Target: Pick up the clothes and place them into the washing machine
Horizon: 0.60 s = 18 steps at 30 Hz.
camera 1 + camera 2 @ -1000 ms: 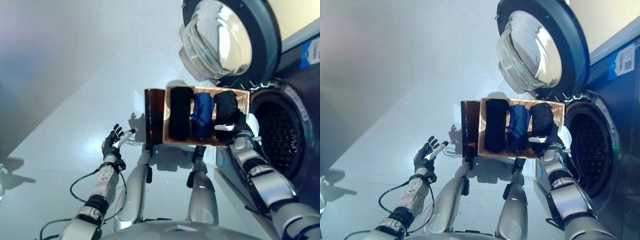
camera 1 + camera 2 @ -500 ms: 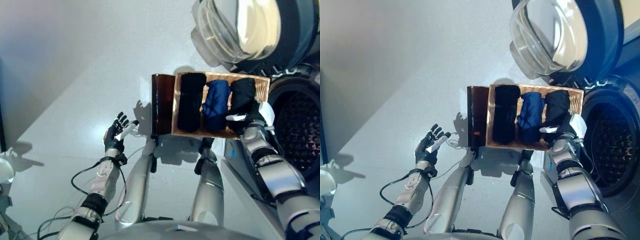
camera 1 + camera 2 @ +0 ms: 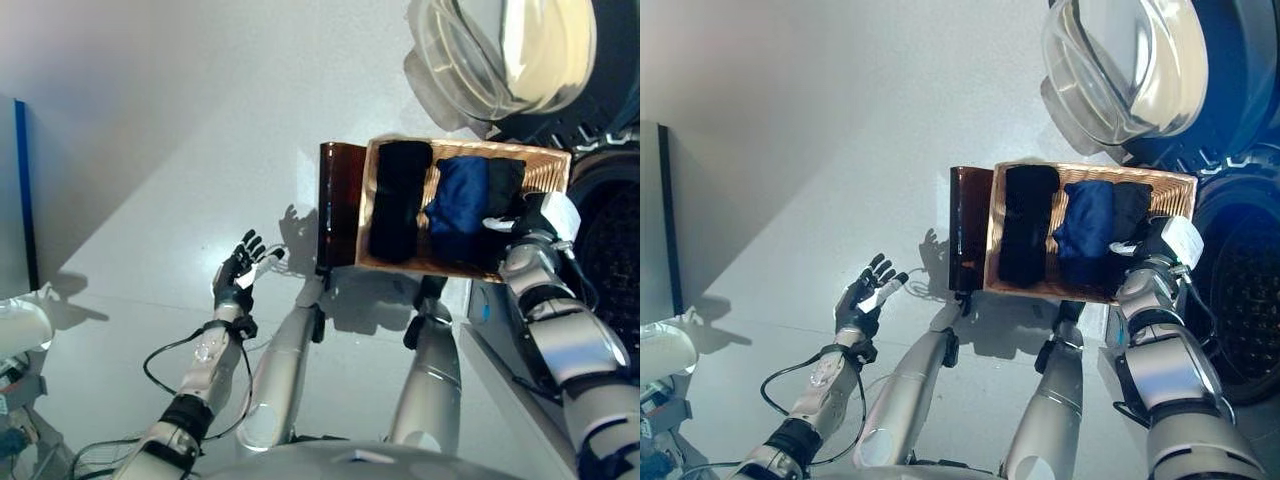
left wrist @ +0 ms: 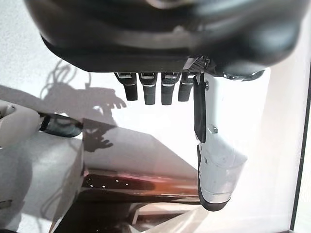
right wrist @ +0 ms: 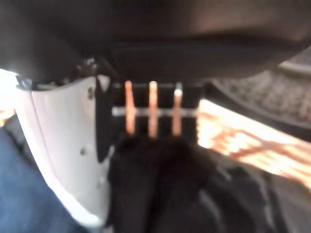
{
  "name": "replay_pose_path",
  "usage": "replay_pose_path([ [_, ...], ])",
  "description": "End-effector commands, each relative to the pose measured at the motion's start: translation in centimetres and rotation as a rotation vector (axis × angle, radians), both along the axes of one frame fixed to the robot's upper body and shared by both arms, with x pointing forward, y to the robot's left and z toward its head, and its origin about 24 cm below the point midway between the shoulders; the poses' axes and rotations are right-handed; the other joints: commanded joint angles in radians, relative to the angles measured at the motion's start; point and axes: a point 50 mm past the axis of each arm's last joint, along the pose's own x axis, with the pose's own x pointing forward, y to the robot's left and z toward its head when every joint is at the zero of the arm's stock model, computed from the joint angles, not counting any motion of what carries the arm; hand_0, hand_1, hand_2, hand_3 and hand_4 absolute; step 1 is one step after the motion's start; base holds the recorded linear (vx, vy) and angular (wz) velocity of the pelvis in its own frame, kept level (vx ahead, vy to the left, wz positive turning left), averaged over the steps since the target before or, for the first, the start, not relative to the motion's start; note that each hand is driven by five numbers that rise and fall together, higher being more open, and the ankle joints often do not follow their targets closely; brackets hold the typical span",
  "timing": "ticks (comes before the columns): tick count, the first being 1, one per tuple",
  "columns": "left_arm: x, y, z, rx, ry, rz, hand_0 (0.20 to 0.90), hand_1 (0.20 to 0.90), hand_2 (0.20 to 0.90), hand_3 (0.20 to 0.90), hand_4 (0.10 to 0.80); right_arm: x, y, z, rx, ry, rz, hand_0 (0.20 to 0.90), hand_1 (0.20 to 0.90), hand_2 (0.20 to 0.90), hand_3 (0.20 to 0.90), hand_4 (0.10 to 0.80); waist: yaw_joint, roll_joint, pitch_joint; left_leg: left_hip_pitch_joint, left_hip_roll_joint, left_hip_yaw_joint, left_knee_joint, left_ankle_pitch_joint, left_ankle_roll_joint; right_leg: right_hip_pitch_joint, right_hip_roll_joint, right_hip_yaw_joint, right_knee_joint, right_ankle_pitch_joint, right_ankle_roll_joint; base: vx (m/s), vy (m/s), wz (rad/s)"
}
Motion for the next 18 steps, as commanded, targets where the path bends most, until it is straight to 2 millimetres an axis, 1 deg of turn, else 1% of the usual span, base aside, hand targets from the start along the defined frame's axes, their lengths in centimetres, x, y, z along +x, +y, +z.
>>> replay_pose_path([
  [1, 0.0, 1.4, 0.8, 0.032, -0.071, 0.064, 0.900, 0.900, 0.900, 0.900, 0.800, -0.4, 0.8, -1.3, -0.031, 0.055, 0.057, 0.200, 0.200, 0.200, 0.200, 0.300, -0.004, -0.024, -0.023, 0.016, 0.007, 0.010, 0.070, -0.047, -0.090, 0.115, -0.010, 0.021, -0.136, 0.121, -0.003, 0.026, -0.038, -0.01],
  [3, 0.0, 1.6, 0.6, 0.036, -0.057, 0.076, 0.900, 0.900, 0.900, 0.900, 0.800, -0.4, 1.0, -1.6, -0.010, 0.041, 0.057, 0.200, 0.200, 0.200, 0.200, 0.300, -0.011, -0.036, -0.024, 0.035, 0.012, 0.012, 0.066, -0.048, -0.091, 0.138, -0.006, 0.019, -0.148, 0.124, -0.003, 0.030, -0.037, -0.01],
  [6, 0.1, 1.7, 0.1, 0.049, -0.031, 0.092, 0.900, 0.900, 0.900, 0.900, 0.800, -1.0, 1.2, -2.7, 0.022, 0.047, 0.045, 0.200, 0.200, 0.200, 0.200, 0.300, -0.022, -0.055, -0.026, 0.069, 0.019, 0.011, 0.060, -0.051, -0.094, 0.183, 0.000, 0.015, -0.169, 0.129, -0.002, 0.033, -0.047, -0.03],
  [9, 0.1, 2.0, -0.1, 0.059, -0.016, 0.111, 0.900, 0.900, 0.900, 0.900, 0.800, -1.8, 0.8, -3.4, 0.063, 0.033, 0.008, 0.200, 0.200, 0.200, 0.200, 0.300, -0.029, -0.069, -0.031, 0.110, 0.027, 0.010, 0.045, -0.050, -0.100, 0.234, 0.004, 0.006, -0.198, 0.136, 0.002, 0.042, -0.046, -0.02],
  [13, -0.1, 2.5, -0.4, 0.055, 0.000, 0.136, 0.900, 0.900, 0.900, 0.900, 0.800, -2.5, 0.7, -4.0, 0.165, -0.038, -0.034, 0.200, 0.200, 0.200, 0.200, 0.300, -0.044, -0.094, -0.041, 0.182, 0.039, 0.012, 0.007, -0.045, -0.105, 0.307, 0.012, 0.001, -0.237, 0.149, 0.006, 0.060, -0.043, -0.06],
  [15, -0.3, 2.8, -0.5, 0.056, 0.007, 0.151, 0.900, 0.900, 0.900, 0.900, 0.800, -3.2, 0.8, -4.8, 0.230, -0.074, -0.051, 0.200, 0.200, 0.200, 0.200, 0.300, -0.053, -0.109, -0.051, 0.213, 0.043, 0.010, -0.008, -0.039, -0.107, 0.335, 0.015, -0.001, -0.252, 0.156, 0.008, 0.067, -0.040, -0.10],
  [18, -0.7, 3.5, -1.2, 0.067, 0.042, 0.175, 0.900, 0.900, 0.900, 0.900, 0.800, -4.0, 1.2, -5.8, 0.310, -0.114, -0.045, 0.200, 0.200, 0.200, 0.200, 0.300, -0.066, -0.131, -0.060, 0.259, 0.057, 0.012, -0.014, -0.049, -0.108, 0.379, 0.028, 0.000, -0.263, 0.150, 0.006, 0.068, -0.049, -0.09],
])
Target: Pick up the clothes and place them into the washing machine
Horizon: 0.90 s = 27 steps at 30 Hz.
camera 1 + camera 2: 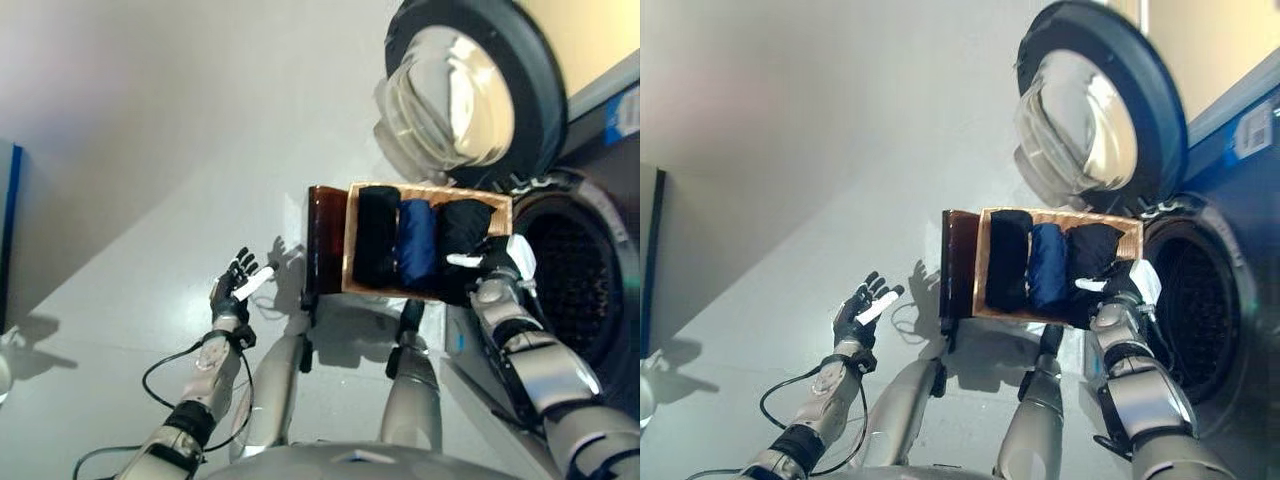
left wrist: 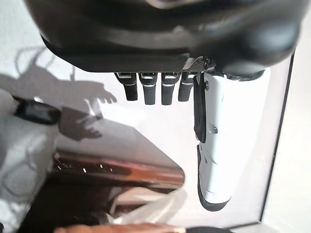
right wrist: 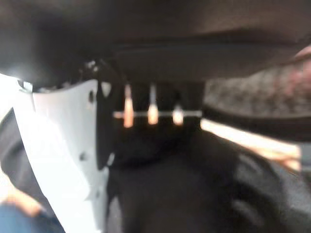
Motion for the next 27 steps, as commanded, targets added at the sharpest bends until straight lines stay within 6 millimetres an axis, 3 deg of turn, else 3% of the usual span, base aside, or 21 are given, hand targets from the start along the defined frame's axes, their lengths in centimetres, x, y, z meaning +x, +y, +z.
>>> replay_pose_path([
  [1, 0.7, 2.3, 1.2, 0.045, -0.079, 0.084, 0.900, 0.900, 0.900, 0.900, 0.800, -0.2, -1.6, 1.8, 0.024, -0.165, -0.025, 0.200, 0.200, 0.200, 0.200, 0.300, -0.009, -0.030, -0.007, 0.026, 0.051, 0.000, 0.058, -0.036, -0.107, 0.095, 0.005, 0.006, -0.068, 0.095, -0.010, 0.060, -0.044, -0.12],
  [5, 0.3, 3.1, 0.9, 0.049, -0.064, 0.110, 0.900, 0.900, 0.900, 0.900, 0.800, -1.3, -1.4, 1.0, 0.180, -0.269, -0.076, 0.200, 0.200, 0.200, 0.200, 0.300, -0.029, -0.048, -0.017, 0.069, 0.065, 0.002, 0.039, -0.034, -0.112, 0.123, 0.019, 0.012, -0.078, 0.087, -0.012, 0.052, -0.053, -0.12],
  [10, 0.5, 2.9, 1.1, 0.015, -0.081, 0.113, 0.900, 0.900, 0.900, 0.900, 0.800, -2.6, -0.9, 0.0, 0.647, -0.627, -0.342, 0.200, 0.200, 0.200, 0.200, 0.300, -0.047, -0.045, -0.022, 0.086, 0.076, 0.009, 0.018, -0.027, -0.120, 0.127, 0.030, 0.013, -0.083, 0.077, -0.014, 0.018, -0.031, -0.11],
  [11, 0.6, 2.9, 1.1, 0.015, -0.081, 0.113, 0.900, 0.900, 0.900, 0.900, 0.800, -2.6, -0.9, 0.0, 0.650, -0.628, -0.342, 0.200, 0.200, 0.200, 0.200, 0.300, -0.046, -0.045, -0.023, 0.085, 0.075, 0.008, 0.018, -0.027, -0.120, 0.125, 0.030, 0.013, -0.083, 0.077, -0.014, 0.004, -0.020, -0.09],
  [14, 0.7, 1.9, 1.1, -0.023, -0.086, 0.098, 0.900, 0.900, 0.900, 0.900, 0.800, -2.0, 0.2, 0.1, 0.920, -0.866, -0.479, 0.200, 0.200, 0.200, 0.200, 0.300, -0.049, -0.028, -0.021, 0.078, 0.072, 0.013, 0.014, -0.028, -0.119, 0.109, 0.032, 0.020, -0.080, 0.074, -0.016, 0.018, 0.001, -0.05],
  [18, 0.7, 0.2, 0.6, -0.092, -0.066, 0.071, 0.900, 0.900, 0.900, 0.900, 0.800, 0.2, 4.0, 0.1, 1.303, -1.117, -0.632, 0.200, 0.200, 0.200, 0.200, 0.300, -0.039, 0.006, -0.019, 0.074, 0.068, 0.025, 0.004, -0.030, -0.120, 0.093, 0.030, 0.029, -0.084, 0.071, -0.017, 0.015, 0.021, -0.04],
  [20, 0.7, 0.2, 0.6, -0.091, -0.067, 0.071, 0.900, 0.900, 0.900, 0.900, 0.800, 0.2, 4.0, 0.1, 1.307, -1.122, -0.631, 0.200, 0.200, 0.200, 0.200, 0.300, -0.038, 0.005, -0.019, 0.072, 0.068, 0.026, 0.004, -0.031, -0.120, 0.090, 0.030, 0.030, -0.083, 0.071, -0.017, 0.000, 0.000, 0.00],
  [25, 1.2, -1.5, 1.7, -0.148, -0.132, 0.022, 0.900, 0.900, 0.900, 0.900, 0.800, 2.8, 5.0, 2.7, 1.475, -1.299, -0.667, 0.200, 0.200, 0.200, 0.200, 0.300, -0.017, 0.062, 0.002, 0.029, 0.055, 0.028, 0.022, -0.037, -0.117, 0.038, 0.020, 0.038, -0.053, 0.058, -0.020, -0.004, 0.032, 0.01],
  [27, 1.3, -1.6, 1.9, -0.149, -0.146, 0.007, 0.900, 0.900, 0.900, 0.900, 0.800, 2.9, 4.6, 2.9, 1.484, -1.335, -0.686, 0.200, 0.200, 0.200, 0.200, 0.300, -0.012, 0.071, 0.004, 0.018, 0.053, 0.026, 0.026, -0.038, -0.117, 0.026, 0.018, 0.038, -0.046, 0.054, -0.021, 0.000, 0.018, 0.00],
])
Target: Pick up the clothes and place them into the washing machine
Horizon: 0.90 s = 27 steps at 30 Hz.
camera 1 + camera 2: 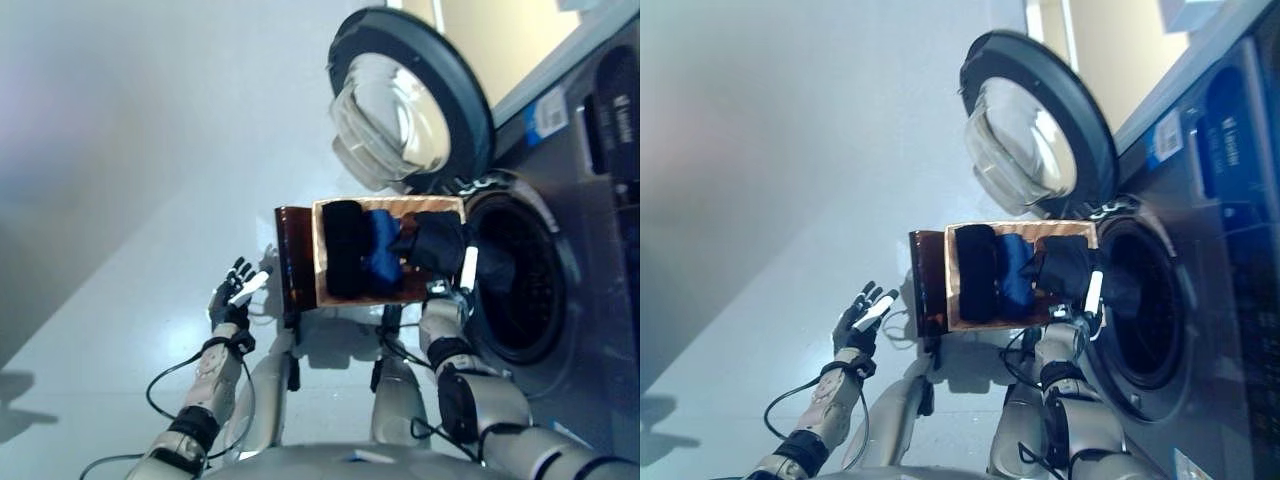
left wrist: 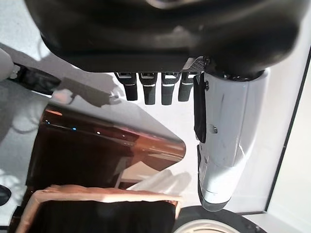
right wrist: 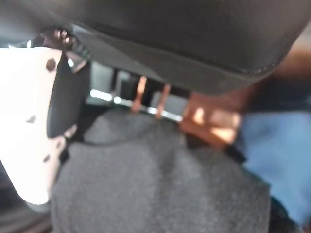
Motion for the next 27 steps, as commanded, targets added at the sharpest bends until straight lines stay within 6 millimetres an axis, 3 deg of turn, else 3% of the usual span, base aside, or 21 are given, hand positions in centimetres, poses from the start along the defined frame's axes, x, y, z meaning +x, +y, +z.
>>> replay_pose_path([
  [1, 1.3, 0.0, 2.7, -0.012, -0.171, -0.014, 0.900, 0.900, 0.900, 0.900, 0.800, 1.7, -4.3, 5.3, -0.064, -0.222, -0.219, 0.200, 0.200, 0.200, 0.200, 0.300, 0.030, 0.023, -0.008, -0.042, 0.021, -0.016, 0.092, -0.034, -0.110, -0.047, -0.024, 0.016, 0.112, -0.009, -0.014, 0.000, 0.047, -0.01],
  [5, 1.1, -0.6, 2.8, 0.013, -0.185, -0.081, 0.900, 0.900, 0.900, 0.900, 0.800, 2.5, -6.6, 8.0, -0.034, -0.284, -0.329, 0.200, 0.200, 0.200, 0.200, 0.300, 0.049, 0.056, -0.012, -0.072, 0.016, -0.013, 0.090, -0.030, -0.112, -0.084, -0.028, 0.019, 0.125, -0.016, -0.013, 0.022, 0.041, 0.04],
  [16, 0.1, -0.6, 1.1, 0.032, -0.109, -0.098, 0.900, 0.900, 0.900, 0.900, 0.800, 0.1, -13.5, 12.3, -0.121, -0.361, -0.572, 0.200, 0.200, 0.200, 0.200, 0.300, 0.041, 0.096, -0.034, -0.101, 0.011, -0.006, 0.088, -0.046, -0.111, -0.154, -0.026, 0.047, 0.169, -0.039, -0.013, 0.047, 0.024, 0.00],
  [21, -0.1, -0.5, 0.7, 0.042, -0.088, -0.088, 0.900, 0.900, 0.900, 0.900, 0.800, -1.2, -15.5, 14.2, -0.154, -0.415, -0.672, 0.200, 0.200, 0.200, 0.200, 0.300, 0.029, 0.098, -0.041, -0.103, 0.011, -0.002, 0.094, -0.054, -0.111, -0.171, -0.023, 0.061, 0.185, -0.042, -0.013, 0.038, 0.017, -0.09],
  [27, 0.1, -0.6, 0.8, 0.053, -0.093, -0.088, 0.900, 0.900, 0.900, 0.900, 0.800, -2.3, -17.0, 15.0, -0.159, -0.412, -0.749, 0.200, 0.200, 0.200, 0.200, 0.300, 0.011, 0.101, -0.043, -0.115, 0.007, 0.001, 0.096, -0.056, -0.113, -0.193, -0.019, 0.069, 0.193, -0.043, -0.015, 0.012, 0.009, -0.06],
])
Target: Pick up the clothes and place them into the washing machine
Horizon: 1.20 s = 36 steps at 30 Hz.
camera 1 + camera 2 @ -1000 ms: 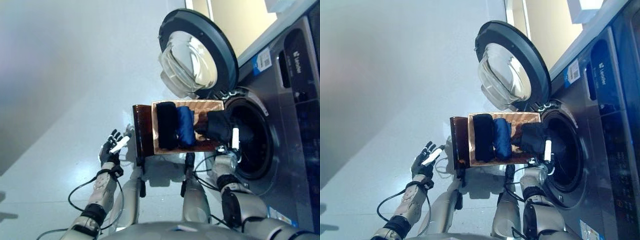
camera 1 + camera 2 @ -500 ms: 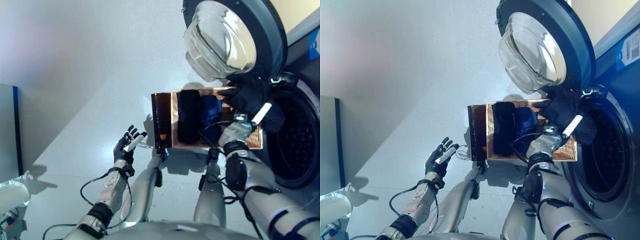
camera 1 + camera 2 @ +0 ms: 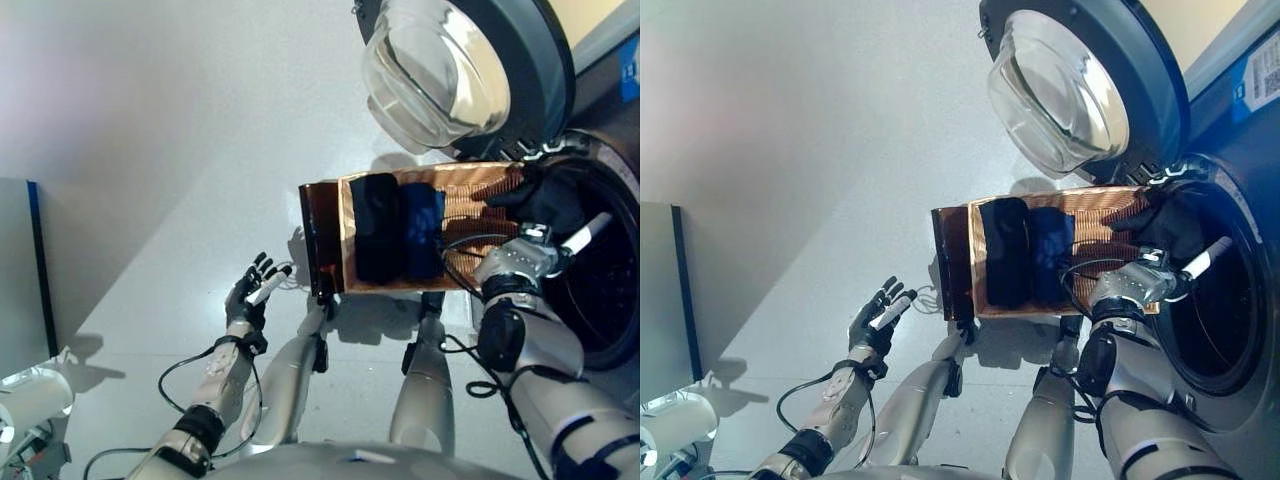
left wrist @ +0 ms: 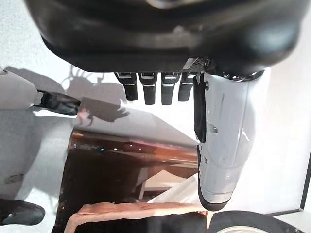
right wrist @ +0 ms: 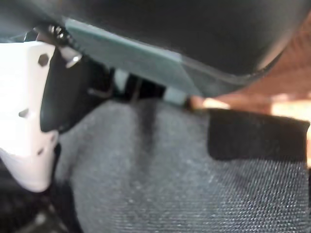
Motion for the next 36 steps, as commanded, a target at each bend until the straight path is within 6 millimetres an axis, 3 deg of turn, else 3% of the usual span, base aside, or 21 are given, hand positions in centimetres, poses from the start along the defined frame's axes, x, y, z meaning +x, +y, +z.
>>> replay_pose_path([
  [1, 0.3, 0.6, 0.6, 0.041, -0.069, 0.025, 0.900, 0.900, 0.900, 0.900, 0.800, -3.2, -6.1, 6.1, -0.205, -0.098, -0.258, 0.200, 0.200, 0.200, 0.200, 0.300, -0.027, 0.034, -0.046, -0.024, 0.036, -0.018, 0.111, -0.065, -0.122, -0.035, 0.010, 0.024, 0.119, -0.022, -0.031, 0.004, 0.011, -0.05],
  [9, 0.2, 0.8, 0.8, 0.045, -0.087, 0.042, 0.900, 0.900, 0.900, 0.900, 0.800, -4.6, -7.8, 7.0, -0.211, -0.056, -0.323, 0.200, 0.200, 0.200, 0.200, 0.300, -0.034, 0.047, -0.051, -0.035, 0.030, -0.010, 0.109, -0.061, -0.124, -0.055, 0.011, 0.038, 0.129, -0.023, -0.033, 0.000, 0.000, 0.00],
  [14, 0.0, 1.6, 1.1, 0.056, -0.102, 0.062, 0.900, 0.900, 0.900, 0.900, 0.800, -5.9, -9.6, 10.2, -0.287, -0.079, -0.389, 0.200, 0.200, 0.200, 0.200, 0.300, -0.033, 0.055, -0.057, -0.045, 0.025, -0.006, 0.105, -0.058, -0.125, -0.071, 0.011, 0.042, 0.129, -0.019, -0.032, 0.000, 0.000, 0.00],
  [21, 0.2, 1.6, 1.5, 0.048, -0.125, 0.071, 0.900, 0.900, 0.900, 0.900, 0.800, -6.5, -10.1, 14.0, -0.366, -0.150, -0.446, 0.200, 0.200, 0.200, 0.200, 0.300, -0.035, 0.058, -0.061, -0.056, 0.030, 0.000, 0.100, -0.051, -0.127, -0.093, 0.018, 0.050, 0.136, -0.019, -0.034, -0.011, -0.001, -0.07],
  [27, 0.3, 1.8, 1.6, 0.058, -0.124, 0.077, 0.900, 0.900, 0.900, 0.900, 0.800, -6.1, -9.8, 13.4, -0.342, -0.116, -0.434, 0.200, 0.200, 0.200, 0.200, 0.300, -0.035, 0.051, -0.071, -0.053, 0.032, 0.001, 0.100, -0.053, -0.127, -0.088, 0.025, 0.051, 0.132, -0.016, -0.037, -0.001, -0.001, -0.01],
  [28, 0.3, 1.8, 1.6, 0.057, -0.124, 0.076, 0.900, 0.900, 0.900, 0.900, 0.800, -6.0, -9.7, 13.1, -0.327, -0.101, -0.427, 0.387, 0.387, 0.387, 0.387, 0.433, -0.035, 0.050, -0.071, -0.053, 0.032, 0.001, 0.101, -0.053, -0.127, -0.087, 0.024, 0.050, 0.132, -0.015, -0.037, -0.009, 0.000, -0.04],
  [29, 0.3, 1.8, 1.5, 0.058, -0.123, 0.076, 0.900, 0.900, 0.900, 0.900, 0.800, -5.9, -9.7, 12.9, -0.312, -0.091, -0.427, 0.387, 0.387, 0.387, 0.387, 0.433, -0.035, 0.050, -0.073, -0.053, 0.031, 0.001, 0.101, -0.053, -0.127, -0.086, 0.023, 0.050, 0.130, -0.015, -0.037, -0.009, 0.002, -0.03],
  [30, 0.3, 1.8, 1.5, 0.059, -0.118, 0.075, 0.900, 0.900, 0.900, 0.900, 0.800, -5.9, -9.6, 12.5, -0.284, -0.076, -0.426, 0.900, 0.900, 0.900, 0.900, 0.800, -0.036, 0.050, -0.074, -0.053, 0.030, 0.002, 0.101, -0.053, -0.127, -0.085, 0.023, 0.049, 0.128, -0.014, -0.038, 0.000, 0.000, 0.00],
  [36, 0.0, 2.1, 1.4, 0.056, -0.107, 0.092, 0.900, 0.900, 0.900, 0.900, 0.800, -4.8, -8.8, 11.0, -0.224, -0.019, -0.362, 0.900, 0.900, 0.900, 0.900, 0.800, -0.037, 0.049, -0.075, -0.053, 0.027, 0.007, 0.102, -0.055, -0.125, -0.079, 0.023, 0.049, 0.120, -0.008, -0.039, 0.000, 0.000, 0.00],
])
